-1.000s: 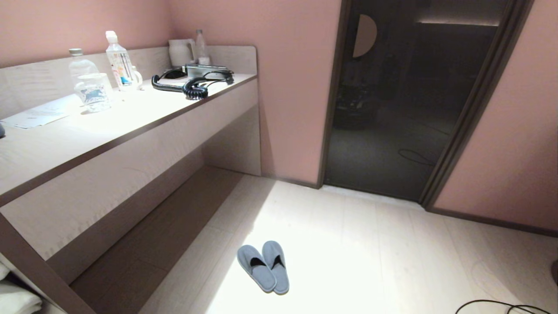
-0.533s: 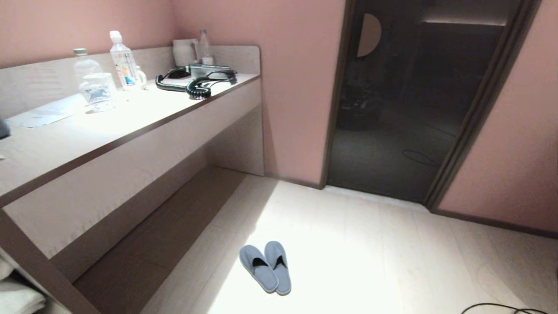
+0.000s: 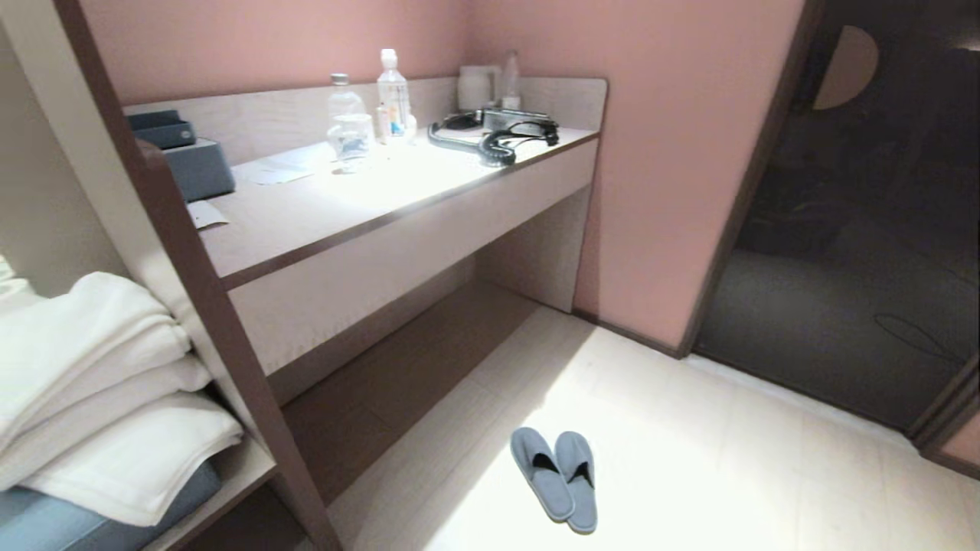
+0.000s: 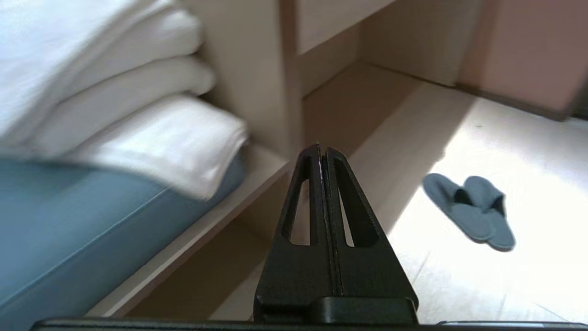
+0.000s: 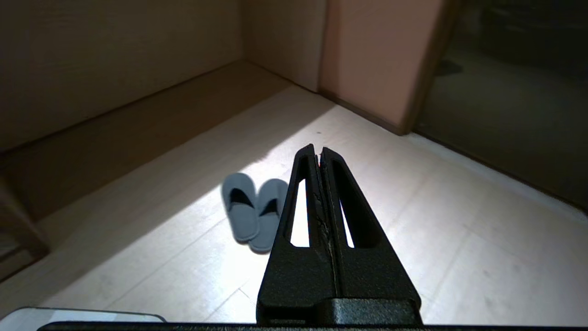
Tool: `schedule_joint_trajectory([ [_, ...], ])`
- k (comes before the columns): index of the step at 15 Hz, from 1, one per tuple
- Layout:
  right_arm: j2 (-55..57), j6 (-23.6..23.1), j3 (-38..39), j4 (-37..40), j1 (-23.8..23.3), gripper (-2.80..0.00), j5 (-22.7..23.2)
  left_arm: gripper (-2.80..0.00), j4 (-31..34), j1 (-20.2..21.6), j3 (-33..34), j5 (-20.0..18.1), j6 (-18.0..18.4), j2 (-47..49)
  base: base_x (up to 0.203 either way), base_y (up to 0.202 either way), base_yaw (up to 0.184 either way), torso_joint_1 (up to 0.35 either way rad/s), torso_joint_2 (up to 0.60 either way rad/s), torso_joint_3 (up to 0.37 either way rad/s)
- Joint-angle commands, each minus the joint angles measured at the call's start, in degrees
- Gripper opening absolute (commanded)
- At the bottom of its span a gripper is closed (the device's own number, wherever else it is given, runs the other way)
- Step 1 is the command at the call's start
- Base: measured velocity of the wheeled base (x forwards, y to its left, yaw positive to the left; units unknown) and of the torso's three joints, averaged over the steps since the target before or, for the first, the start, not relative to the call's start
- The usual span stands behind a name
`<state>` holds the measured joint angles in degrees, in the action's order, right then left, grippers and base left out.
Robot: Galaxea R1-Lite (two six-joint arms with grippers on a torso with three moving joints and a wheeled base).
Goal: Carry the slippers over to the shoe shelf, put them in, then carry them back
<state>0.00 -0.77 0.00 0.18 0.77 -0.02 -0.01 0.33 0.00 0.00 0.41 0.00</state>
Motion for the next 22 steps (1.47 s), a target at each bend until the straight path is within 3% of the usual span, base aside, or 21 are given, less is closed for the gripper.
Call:
schedule_joint_trajectory([
  [1,0.09,-0.02,0.09,-0.01,0.02,-2.80,0.02,-2.80,-0.07,0.02,0.00,0.00,0.02,0.01,0.000,-0.008,0.177,-0.001,0.00,0.003],
  [22,0.09,-0.90,0.03,-0.01,0.02,-2.80,0.11,-2.80,-0.07,0.02,0.00,0.00,0.03,0.02,0.001,-0.010,0.176,0.002,0.00,0.002],
])
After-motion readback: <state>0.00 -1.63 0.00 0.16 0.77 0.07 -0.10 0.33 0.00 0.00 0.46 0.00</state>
